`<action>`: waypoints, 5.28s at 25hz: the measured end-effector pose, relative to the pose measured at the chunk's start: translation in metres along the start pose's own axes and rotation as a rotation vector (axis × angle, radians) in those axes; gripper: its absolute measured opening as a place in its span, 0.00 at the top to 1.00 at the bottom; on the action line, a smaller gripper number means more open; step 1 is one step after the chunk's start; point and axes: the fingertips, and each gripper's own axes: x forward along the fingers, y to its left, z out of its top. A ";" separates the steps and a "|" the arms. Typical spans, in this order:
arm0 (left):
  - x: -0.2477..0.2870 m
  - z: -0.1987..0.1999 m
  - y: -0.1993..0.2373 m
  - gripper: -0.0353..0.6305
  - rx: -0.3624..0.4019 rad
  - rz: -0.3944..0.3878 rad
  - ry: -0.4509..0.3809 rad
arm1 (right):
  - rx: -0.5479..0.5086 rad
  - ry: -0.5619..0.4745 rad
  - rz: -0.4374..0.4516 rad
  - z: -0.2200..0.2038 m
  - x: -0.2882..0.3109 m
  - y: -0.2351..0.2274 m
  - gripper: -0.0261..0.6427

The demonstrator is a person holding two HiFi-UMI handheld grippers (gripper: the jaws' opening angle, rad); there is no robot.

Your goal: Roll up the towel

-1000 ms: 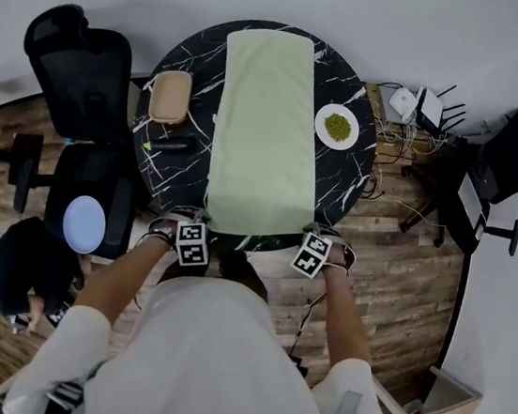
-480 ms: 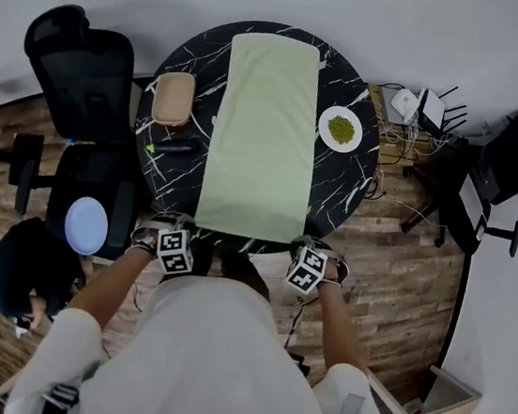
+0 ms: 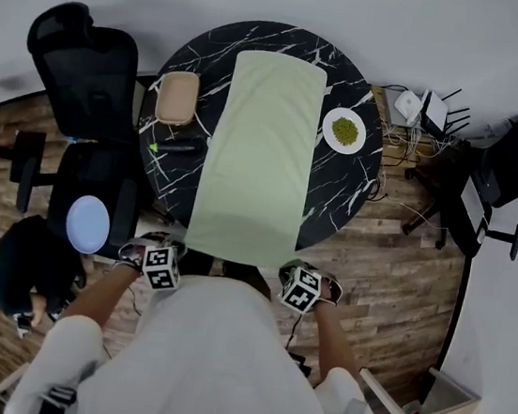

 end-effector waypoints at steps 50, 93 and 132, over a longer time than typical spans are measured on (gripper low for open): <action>0.015 0.029 0.033 0.92 0.128 0.042 0.058 | -0.096 0.059 -0.153 0.022 0.015 -0.038 0.96; 0.029 0.036 0.106 0.81 0.087 0.242 0.126 | -0.087 0.042 -0.396 0.045 0.021 -0.099 0.75; -0.037 0.063 0.154 0.92 -0.072 0.267 0.000 | -0.010 -0.048 -0.451 0.068 -0.056 -0.152 0.95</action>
